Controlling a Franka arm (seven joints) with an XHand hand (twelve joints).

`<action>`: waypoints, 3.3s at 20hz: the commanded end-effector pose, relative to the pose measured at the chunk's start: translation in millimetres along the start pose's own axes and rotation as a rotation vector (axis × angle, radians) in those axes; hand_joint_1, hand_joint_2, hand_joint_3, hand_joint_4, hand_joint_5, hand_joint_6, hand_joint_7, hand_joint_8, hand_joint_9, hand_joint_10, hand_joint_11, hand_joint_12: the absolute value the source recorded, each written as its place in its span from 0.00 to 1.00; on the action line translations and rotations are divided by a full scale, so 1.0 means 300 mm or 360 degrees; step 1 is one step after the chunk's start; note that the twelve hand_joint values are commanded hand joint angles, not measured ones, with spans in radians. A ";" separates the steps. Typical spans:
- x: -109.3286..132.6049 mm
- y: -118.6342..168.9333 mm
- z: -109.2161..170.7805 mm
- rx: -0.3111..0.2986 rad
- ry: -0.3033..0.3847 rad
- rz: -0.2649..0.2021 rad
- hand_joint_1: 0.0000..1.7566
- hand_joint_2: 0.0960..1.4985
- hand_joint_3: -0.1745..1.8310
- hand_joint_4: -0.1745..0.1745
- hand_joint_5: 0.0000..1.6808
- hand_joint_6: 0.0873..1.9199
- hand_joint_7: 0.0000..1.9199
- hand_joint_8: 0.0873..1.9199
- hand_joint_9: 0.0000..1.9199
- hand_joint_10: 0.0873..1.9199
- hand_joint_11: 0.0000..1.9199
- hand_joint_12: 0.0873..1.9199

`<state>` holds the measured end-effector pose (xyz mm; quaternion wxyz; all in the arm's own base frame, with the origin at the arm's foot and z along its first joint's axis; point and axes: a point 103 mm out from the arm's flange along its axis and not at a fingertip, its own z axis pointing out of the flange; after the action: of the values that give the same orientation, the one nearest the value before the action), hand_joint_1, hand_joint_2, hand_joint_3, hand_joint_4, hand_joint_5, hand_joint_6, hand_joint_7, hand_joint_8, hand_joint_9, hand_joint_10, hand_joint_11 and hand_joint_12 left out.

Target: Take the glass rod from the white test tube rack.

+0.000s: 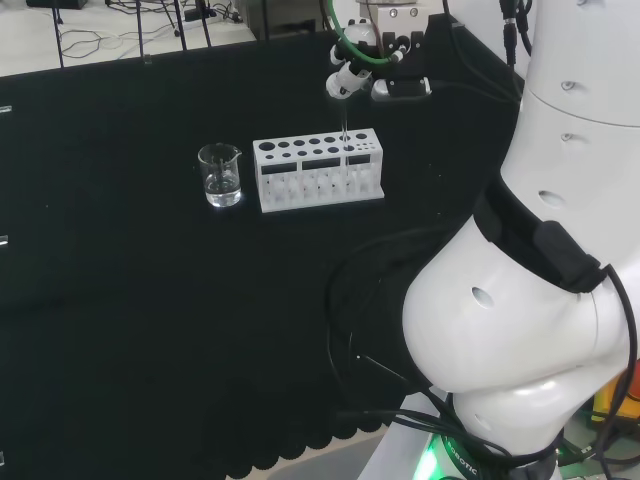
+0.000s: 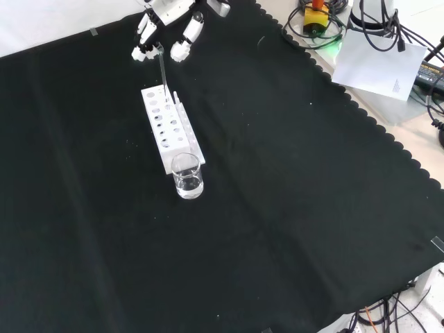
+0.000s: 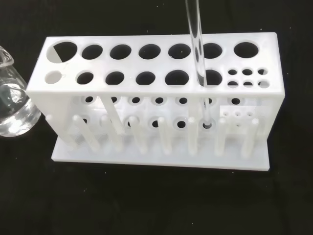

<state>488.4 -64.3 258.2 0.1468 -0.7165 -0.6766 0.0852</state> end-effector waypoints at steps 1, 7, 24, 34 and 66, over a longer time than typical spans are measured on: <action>-0.015 0.003 0.005 0.0020 0.0035 -0.0006 0.45 0.81 0.00 0.01 0.20 0.21 0.22 0.50 0.40 0.50 0.24 0.70; -0.019 0.015 0.030 0.0052 0.0040 -0.0018 0.45 0.82 0.00 0.03 0.19 0.39 0.21 0.50 0.39 0.49 0.25 0.71; 0.019 0.044 0.028 -0.0016 -0.0009 -0.0062 0.57 0.84 0.00 0.00 0.32 0.56 0.39 0.50 0.59 0.51 0.47 0.63; 0.037 0.059 0.031 -0.0027 -0.0044 -0.0050 0.61 0.85 0.03 0.00 0.41 0.66 0.44 0.55 0.65 0.53 0.58 0.60; 0.185 -0.243 -0.366 -0.0575 -0.0111 -0.0054 0.74 0.76 0.00 0.00 0.64 0.31 0.57 0.58 0.80 0.52 0.83 0.41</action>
<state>464.1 -29.9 384.5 -0.0067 -0.7236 -0.6900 -0.0161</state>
